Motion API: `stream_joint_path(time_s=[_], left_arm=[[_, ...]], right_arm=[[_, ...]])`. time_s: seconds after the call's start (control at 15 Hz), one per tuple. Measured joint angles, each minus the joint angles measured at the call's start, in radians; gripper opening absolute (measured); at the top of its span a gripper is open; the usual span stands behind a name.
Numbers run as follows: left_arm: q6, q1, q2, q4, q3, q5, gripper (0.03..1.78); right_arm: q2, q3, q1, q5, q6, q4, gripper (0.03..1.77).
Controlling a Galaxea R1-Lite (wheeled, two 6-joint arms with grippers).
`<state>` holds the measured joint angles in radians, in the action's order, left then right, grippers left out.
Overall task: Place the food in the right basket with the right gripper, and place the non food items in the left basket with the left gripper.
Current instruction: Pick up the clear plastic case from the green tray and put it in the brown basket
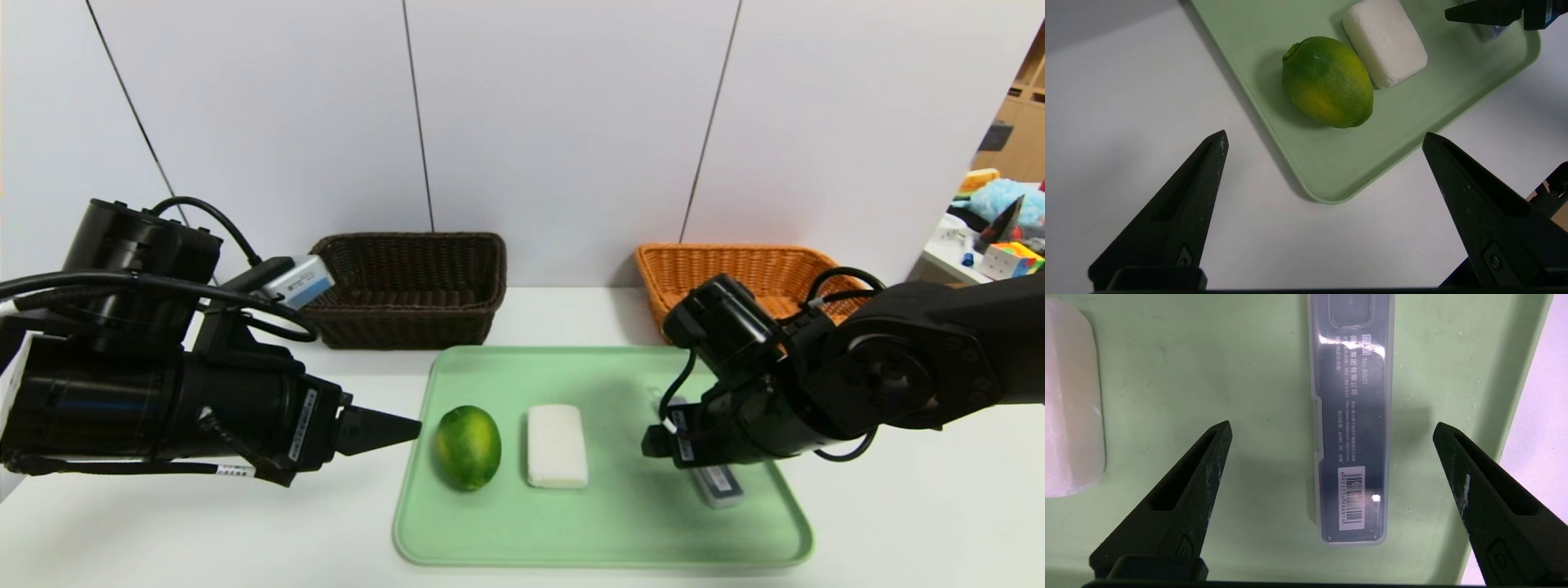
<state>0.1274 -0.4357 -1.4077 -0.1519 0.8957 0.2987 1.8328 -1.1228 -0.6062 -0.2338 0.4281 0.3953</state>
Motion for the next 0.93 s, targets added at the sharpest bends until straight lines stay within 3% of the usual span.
stream_joint_path(time_s=[0.27, 0.53, 0.73, 0.8, 0.93], left_arm=[[0.001, 0.000, 0.000, 0.001, -0.003, 0.000, 1.69], [0.002, 0.000, 0.000, 0.001, -0.003, 0.000, 1.69], [0.001, 0.000, 0.000, 0.002, -0.003, 0.000, 1.69], [0.002, 0.000, 0.000, 0.002, -0.003, 0.000, 1.69], [0.003, 0.000, 0.000, 0.002, -0.004, 0.000, 1.69]], right_arm=[[0.003, 0.008, -0.001, 0.003, -0.003, 0.001, 1.70], [0.003, 0.015, -0.009, 0.003, -0.005, 0.002, 1.08], [0.003, 0.023, -0.010, 0.005, -0.005, -0.003, 0.77], [0.003, 0.024, -0.010, 0.006, -0.005, -0.003, 0.56], [0.003, 0.024, -0.010, 0.005, -0.004, -0.006, 0.55]])
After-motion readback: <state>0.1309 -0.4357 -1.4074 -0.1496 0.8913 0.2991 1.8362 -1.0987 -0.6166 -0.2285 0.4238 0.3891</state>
